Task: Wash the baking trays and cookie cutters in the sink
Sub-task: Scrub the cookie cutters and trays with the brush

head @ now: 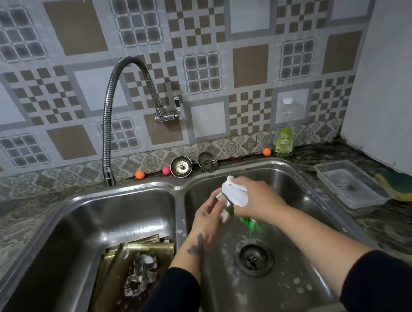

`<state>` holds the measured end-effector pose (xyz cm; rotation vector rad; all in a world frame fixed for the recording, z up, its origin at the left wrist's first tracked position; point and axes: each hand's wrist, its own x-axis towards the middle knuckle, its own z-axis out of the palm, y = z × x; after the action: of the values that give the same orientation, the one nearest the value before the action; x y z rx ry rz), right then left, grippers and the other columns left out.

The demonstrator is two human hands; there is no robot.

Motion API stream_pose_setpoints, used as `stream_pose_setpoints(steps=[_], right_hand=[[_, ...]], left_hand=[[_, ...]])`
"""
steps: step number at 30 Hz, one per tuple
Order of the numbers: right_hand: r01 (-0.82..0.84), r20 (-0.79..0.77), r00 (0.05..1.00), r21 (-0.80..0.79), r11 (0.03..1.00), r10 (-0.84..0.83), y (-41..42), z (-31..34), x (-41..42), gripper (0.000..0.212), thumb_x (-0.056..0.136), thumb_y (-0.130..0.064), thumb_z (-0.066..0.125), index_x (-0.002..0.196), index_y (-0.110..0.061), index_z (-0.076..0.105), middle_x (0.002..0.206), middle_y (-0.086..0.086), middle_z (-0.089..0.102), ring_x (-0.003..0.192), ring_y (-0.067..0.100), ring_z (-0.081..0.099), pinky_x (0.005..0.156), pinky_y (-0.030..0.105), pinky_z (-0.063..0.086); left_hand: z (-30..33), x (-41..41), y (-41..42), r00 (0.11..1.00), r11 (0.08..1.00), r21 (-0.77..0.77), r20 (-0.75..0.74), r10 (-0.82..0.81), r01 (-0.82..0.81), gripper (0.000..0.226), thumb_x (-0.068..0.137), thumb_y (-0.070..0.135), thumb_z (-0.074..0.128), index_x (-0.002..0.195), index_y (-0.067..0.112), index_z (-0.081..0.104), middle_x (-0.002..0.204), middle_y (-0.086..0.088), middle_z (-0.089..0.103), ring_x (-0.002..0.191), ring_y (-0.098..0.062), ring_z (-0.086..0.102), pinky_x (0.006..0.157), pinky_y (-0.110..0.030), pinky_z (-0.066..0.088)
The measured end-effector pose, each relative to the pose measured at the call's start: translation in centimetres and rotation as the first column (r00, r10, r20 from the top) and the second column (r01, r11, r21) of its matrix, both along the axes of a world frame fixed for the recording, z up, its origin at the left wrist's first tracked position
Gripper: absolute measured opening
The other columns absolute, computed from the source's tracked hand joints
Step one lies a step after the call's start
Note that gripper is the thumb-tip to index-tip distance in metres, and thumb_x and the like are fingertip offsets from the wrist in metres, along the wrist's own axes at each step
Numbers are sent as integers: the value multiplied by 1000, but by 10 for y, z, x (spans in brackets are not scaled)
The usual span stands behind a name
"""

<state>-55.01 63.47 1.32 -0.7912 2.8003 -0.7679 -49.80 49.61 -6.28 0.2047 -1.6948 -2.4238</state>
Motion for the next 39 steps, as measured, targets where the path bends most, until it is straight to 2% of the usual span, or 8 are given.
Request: stream_pose_setpoints(steps=[8,12,17,20,23,28,33,39], right_hand=[[35,56,998,13,999,-36,-13,-4,11,74,72,-30,70,140,-30,39,122,7,61,103,27,61,76,31,52],[55,213,976,-102,993,-32,-24,-19,22,71,71,-27,71,135,-30,42,113,4,57,85,22,62,49,23,52],[82,46,996,18,996,-83,-32,-26,22,75,74,-32,68,140,-30,35,121,9,59,106,28,60,77,31,50],[84,46,996,-29,996,-82,-40,-26,26,74,74,-32,68,140,-29,36,121,10,60,105,30,59,79,33,51],[86,44,996,-39,996,-84,-42,-24,25,74,71,-31,70,139,-30,39,117,10,62,101,30,62,76,30,51],[94,7,996,-14,995,-94,-44,-18,21,74,72,-32,73,138,-28,41,122,13,62,107,32,60,83,34,49],[91,30,995,-15,996,-90,-49,-27,29,72,72,-31,73,138,-31,42,120,11,63,106,32,61,85,36,51],[86,58,995,-2,996,-86,-56,-41,39,73,71,-29,73,137,-29,43,116,14,64,102,31,62,80,34,52]], left_hand=[[-6,9,-4,997,995,-76,47,61,-57,25,95,27,59,119,24,66,79,-13,54,64,-19,48,70,-32,40],[-10,10,-15,958,970,-20,152,243,-243,31,96,26,57,126,21,58,71,0,61,54,-10,52,67,-29,44],[-9,22,-12,965,982,-15,180,190,-191,28,95,25,59,124,23,59,81,-1,69,58,-7,59,66,-27,51],[-6,26,-31,946,940,-210,126,299,-270,33,93,24,62,126,22,58,100,-3,70,70,-7,63,68,-26,50],[-4,45,-63,865,723,-591,82,495,-358,41,92,19,62,133,25,55,121,-12,66,101,-23,66,89,-37,51],[-32,103,-112,758,420,-905,231,609,-61,50,91,12,57,138,29,49,133,-8,47,107,-27,60,94,-34,49],[-75,154,-130,605,423,-888,438,665,177,42,95,18,48,135,29,51,146,-6,36,122,-28,51,106,-39,41],[-81,165,-131,592,369,-862,508,626,349,52,88,7,52,134,32,49,140,-6,39,116,-29,55,100,-41,46]])
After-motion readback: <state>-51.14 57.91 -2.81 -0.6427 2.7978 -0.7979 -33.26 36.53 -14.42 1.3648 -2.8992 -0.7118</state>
